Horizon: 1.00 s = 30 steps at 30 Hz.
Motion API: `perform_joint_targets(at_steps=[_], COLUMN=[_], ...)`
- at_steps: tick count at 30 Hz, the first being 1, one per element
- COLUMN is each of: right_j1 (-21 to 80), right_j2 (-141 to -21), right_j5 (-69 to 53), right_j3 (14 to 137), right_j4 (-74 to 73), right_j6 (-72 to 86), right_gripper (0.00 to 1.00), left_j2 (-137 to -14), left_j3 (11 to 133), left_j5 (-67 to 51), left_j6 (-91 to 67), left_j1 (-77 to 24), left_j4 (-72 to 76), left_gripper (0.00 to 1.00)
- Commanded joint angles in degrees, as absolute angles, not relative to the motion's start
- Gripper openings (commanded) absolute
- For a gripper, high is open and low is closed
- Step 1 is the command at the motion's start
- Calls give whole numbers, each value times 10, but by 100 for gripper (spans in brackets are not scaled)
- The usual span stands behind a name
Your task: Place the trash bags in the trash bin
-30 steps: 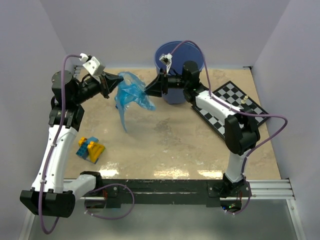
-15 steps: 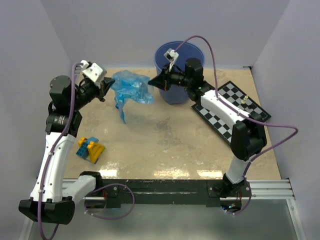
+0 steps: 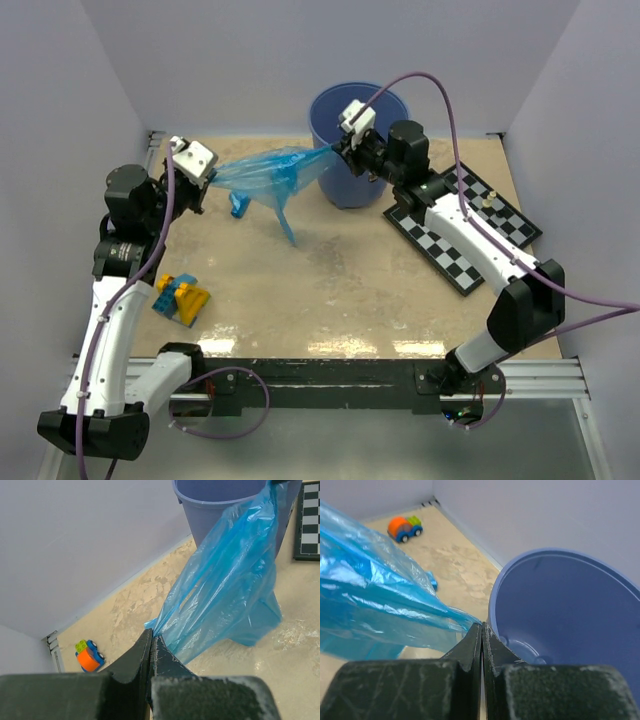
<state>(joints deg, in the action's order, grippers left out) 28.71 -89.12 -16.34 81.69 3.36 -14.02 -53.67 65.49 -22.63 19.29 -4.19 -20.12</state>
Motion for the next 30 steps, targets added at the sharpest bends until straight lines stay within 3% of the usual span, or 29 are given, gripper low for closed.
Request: perform_joint_targets(at_steps=[1,7,14,15,17,19,21,24,30], right_j1=[284,284,284,284,284,288,308,344,397], right_j2=[-858,-825,-807,-805,-808,-828,-853,-902,-978], right_j5=[-109,-164,-312,-321,-344,-374,-378,-387,-416], right_j3=[782,752,760,766,784,816,846,890,951], right_j4=[1,-73,-161,-153,-117,-77,-33,-4,35], right_j6=[-275,-348,-345,-331,-279,-224,-165,-127,-75], right_gripper=[0,0,0,6,41,70,85,98,98], left_j2=[-530,-540,-567,-573,-578,-586,-591,-599,-604], left_j3=[657,670,689,693,700,713,721,731,751], left_j5=[-186,-162,-225,-237,-271,-301,-330,-347,-361], left_j6=[201,177,147,147,142,127,113,87,68], left_j1=[-38,-37,-37,-37,-38,-37,-37,-37,-37], left_j4=[-168,-135,-114,-116,-115,-115,-116,-111,-106], left_gripper=[0,0,0,0,0,0,0,0,0])
